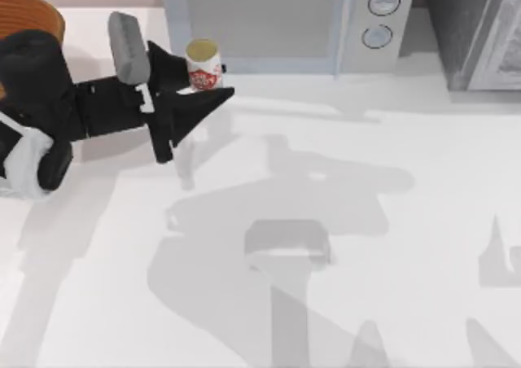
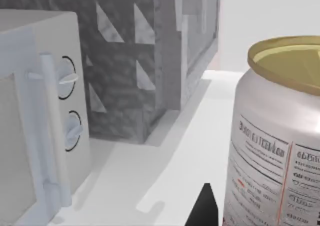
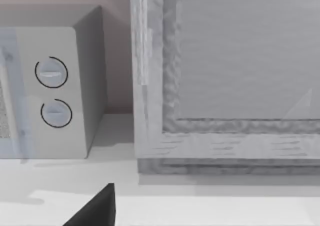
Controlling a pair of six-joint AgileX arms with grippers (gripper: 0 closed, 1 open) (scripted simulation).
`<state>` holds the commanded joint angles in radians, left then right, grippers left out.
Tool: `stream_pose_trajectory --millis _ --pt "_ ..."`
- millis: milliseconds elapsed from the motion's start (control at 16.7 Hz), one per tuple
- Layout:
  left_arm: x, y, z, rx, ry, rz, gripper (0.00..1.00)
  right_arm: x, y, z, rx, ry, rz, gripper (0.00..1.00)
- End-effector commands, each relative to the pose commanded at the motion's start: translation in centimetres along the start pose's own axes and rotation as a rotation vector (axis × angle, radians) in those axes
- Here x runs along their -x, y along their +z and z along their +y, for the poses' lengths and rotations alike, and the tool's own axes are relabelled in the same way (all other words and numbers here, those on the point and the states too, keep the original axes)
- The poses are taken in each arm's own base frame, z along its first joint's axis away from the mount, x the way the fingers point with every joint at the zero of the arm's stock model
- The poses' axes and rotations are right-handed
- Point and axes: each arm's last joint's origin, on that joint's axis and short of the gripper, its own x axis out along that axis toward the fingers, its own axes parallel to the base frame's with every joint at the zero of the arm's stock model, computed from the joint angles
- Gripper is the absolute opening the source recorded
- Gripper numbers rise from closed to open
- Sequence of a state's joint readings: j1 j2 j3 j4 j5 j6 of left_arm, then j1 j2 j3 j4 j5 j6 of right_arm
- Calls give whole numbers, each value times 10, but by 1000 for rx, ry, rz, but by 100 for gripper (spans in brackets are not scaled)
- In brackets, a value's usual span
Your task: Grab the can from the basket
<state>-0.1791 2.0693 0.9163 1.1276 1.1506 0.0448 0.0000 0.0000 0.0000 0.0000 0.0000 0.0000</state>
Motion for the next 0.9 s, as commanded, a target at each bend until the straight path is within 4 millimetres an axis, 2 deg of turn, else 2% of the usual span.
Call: stream_pose_trajectory --millis 240,420,540,840,900 --pt "-19 -68 12 8 -180 0 0 0 0 0 0 0 0 100" --pt "-25 -102 11 14 -260 0 0 0 0 0 0 0 0 100" --pt "-27 -112 11 16 -284 0 0 0 0 0 0 0 0 100" --pt "-27 -112 11 16 -285 0 0 0 0 0 0 0 0 100" --pt "-27 -112 11 16 -285 0 8 0 0 0 0 0 0 100"
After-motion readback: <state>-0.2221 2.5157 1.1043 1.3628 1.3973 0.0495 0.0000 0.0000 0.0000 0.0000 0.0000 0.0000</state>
